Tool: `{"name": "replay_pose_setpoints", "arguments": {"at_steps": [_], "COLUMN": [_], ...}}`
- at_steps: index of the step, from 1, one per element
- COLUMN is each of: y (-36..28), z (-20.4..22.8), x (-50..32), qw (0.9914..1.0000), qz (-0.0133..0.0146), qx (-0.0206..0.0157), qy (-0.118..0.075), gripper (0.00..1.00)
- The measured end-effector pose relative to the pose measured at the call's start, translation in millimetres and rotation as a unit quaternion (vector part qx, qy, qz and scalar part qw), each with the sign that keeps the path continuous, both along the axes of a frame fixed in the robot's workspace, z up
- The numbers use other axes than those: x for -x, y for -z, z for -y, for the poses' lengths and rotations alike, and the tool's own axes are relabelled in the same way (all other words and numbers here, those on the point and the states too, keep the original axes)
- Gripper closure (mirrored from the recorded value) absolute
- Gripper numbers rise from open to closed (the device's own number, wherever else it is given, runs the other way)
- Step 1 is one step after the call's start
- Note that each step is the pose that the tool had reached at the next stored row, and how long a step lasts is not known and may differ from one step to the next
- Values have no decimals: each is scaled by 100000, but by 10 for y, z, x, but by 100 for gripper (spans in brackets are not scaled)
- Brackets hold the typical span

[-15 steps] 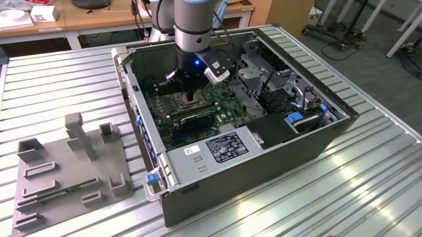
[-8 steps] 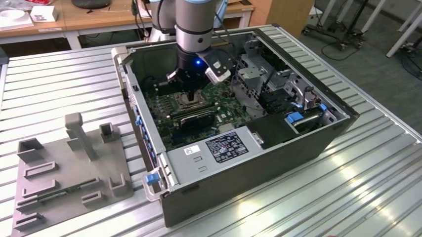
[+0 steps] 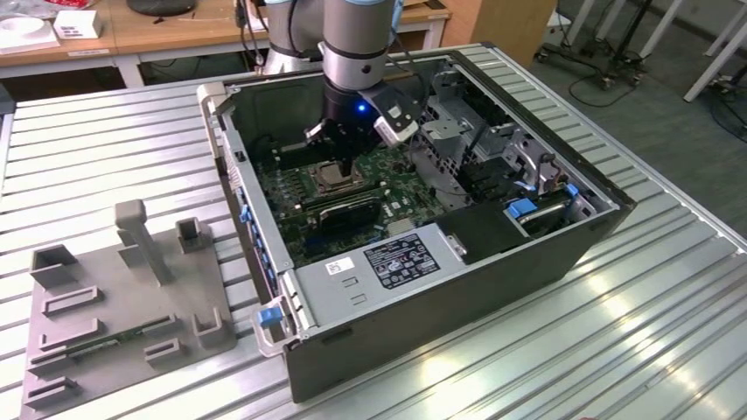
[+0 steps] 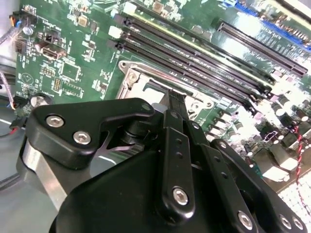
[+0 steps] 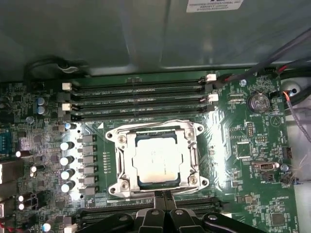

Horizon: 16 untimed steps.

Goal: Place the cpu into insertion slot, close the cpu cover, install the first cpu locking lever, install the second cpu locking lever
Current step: 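Install the second cpu locking lever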

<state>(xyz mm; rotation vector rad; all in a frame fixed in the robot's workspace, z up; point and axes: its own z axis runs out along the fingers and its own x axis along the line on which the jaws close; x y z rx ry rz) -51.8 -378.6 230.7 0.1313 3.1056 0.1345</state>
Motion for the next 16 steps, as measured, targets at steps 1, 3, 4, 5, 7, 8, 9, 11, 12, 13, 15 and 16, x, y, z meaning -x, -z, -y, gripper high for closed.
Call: {"name": "replay_pose_setpoints", "arguments": {"at_steps": [1, 3, 4, 5, 7, 8, 9, 11, 12, 13, 15, 16], "y": [0, 0, 1, 0, 0, 1, 1, 1, 1, 0, 0, 0], "z": [-11, -44, -68, -96, -148, -169, -183, -191, -191, -191, -191, -191], "x": [-1, -2, -2, -2, -2, -2, -2, -2, -2, -1, -1, -2], "qw": [100000, 100000, 100000, 100000, 100000, 100000, 100000, 99999, 99996, 99990, 99973, 99969], "qz": [0, 0, 2, 1, -2, 2, 2, 1, 3, -2, 1, 4], "qx": [-1, 8, 21, 46, 86, 89, 105, 110, 114, 119, 122, 122], "qy": [-4, -13, -16, -30, -97, -142, -213, -536, -911, -1387, -2316, -2468], "gripper": [89, 89, 89, 89, 89, 89, 89, 89, 89, 89, 89, 89]}}
